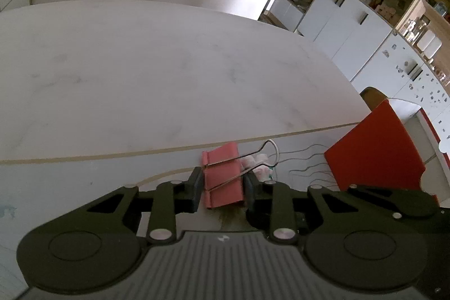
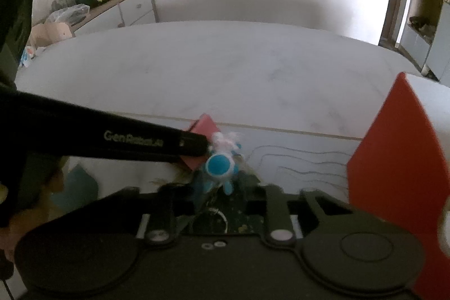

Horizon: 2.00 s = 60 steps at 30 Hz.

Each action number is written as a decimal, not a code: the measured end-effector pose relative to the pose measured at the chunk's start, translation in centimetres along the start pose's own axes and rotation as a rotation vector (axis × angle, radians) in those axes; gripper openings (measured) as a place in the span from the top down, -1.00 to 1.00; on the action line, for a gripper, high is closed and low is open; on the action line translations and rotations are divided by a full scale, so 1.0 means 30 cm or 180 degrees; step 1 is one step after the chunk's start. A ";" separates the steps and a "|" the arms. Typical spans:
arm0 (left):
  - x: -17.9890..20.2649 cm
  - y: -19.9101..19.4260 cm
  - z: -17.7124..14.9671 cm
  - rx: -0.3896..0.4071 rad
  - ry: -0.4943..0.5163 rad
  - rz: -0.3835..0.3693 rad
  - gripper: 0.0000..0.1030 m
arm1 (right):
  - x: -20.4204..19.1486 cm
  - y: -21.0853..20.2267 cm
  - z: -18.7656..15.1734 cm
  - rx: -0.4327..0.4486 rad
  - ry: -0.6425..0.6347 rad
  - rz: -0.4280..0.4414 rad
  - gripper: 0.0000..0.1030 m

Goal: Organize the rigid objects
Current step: 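Grasp the pink binder clip with the left tool while the right tool grasps the blue keychain, then carry the binder clip and blue keychain over the red box with both tools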

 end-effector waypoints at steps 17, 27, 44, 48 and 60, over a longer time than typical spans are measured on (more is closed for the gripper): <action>-0.055 -0.096 -0.063 0.0025 0.0014 0.0100 0.43 | -0.004 -0.180 -0.027 0.0110 0.0273 0.0064 0.63; -0.040 -0.199 -0.104 0.0064 -0.0078 0.0060 0.43 | -0.003 -0.323 -0.053 0.0236 0.0360 0.0090 0.64; 0.166 -0.401 -0.103 0.0166 0.0235 0.0042 0.43 | 0.060 -0.576 -0.009 0.0559 0.0371 0.0159 0.64; 0.237 -0.449 -0.079 0.0203 0.0290 -0.0005 0.43 | 0.101 -0.624 0.005 0.0665 0.0343 0.0165 0.64; 0.481 -0.462 -0.038 0.0252 0.0375 -0.0040 0.43 | 0.300 -0.706 -0.017 0.0793 0.0348 0.0167 0.64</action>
Point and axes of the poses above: each gripper's, at about its wrist camera, not at the fingertips, and y roughly the way its jaws point, x to its right, z to its top, the point moved 5 cm from there along y, roughly the way its jaws point, and after that the axes turned 1 degree about -y, right-handed, at the moved point
